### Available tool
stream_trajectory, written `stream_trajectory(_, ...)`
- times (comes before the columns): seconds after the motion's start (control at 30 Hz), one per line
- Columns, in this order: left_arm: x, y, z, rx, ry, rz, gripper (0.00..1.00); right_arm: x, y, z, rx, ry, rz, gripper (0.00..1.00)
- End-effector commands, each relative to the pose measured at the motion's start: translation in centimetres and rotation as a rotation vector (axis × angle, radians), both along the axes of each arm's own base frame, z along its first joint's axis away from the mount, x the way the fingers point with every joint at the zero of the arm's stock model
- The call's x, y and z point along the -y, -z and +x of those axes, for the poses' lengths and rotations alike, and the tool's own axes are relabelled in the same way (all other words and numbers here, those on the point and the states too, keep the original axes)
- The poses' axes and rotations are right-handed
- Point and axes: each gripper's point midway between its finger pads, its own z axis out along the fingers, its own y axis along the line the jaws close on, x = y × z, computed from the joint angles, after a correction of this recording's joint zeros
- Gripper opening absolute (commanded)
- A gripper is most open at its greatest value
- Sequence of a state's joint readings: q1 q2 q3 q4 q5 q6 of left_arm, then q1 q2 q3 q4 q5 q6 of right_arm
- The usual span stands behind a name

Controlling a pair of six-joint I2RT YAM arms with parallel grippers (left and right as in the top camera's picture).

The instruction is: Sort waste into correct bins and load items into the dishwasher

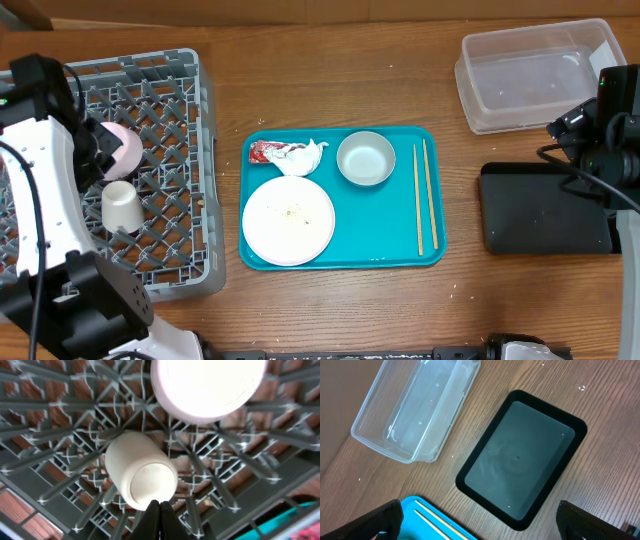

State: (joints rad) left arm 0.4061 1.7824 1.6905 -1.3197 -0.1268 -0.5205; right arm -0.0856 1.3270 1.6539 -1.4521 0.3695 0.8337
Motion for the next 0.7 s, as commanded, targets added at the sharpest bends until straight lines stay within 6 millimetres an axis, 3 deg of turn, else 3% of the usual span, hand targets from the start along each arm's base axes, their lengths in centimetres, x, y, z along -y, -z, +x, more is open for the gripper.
stream_trajectory(0.0,0.7,3.5,-0.7,-0.101,0.023,-0.062,0.04,0.2,-0.3,0.0,0.013,0.011,-0.002,1.0)
stream_trajectory(0.27,-0.2,4.1,-2.3,-0.148,-0.042,-0.08,0.04,0.2,-0.3,0.0,0.013,0.011,-0.002,1.0)
stream_trajectory(0.67,-2.3,5.8,-6.1,-0.261,-0.151,-0.036,0.04,0.2,-0.3,0.0,0.013,0.011,-0.002,1.0)
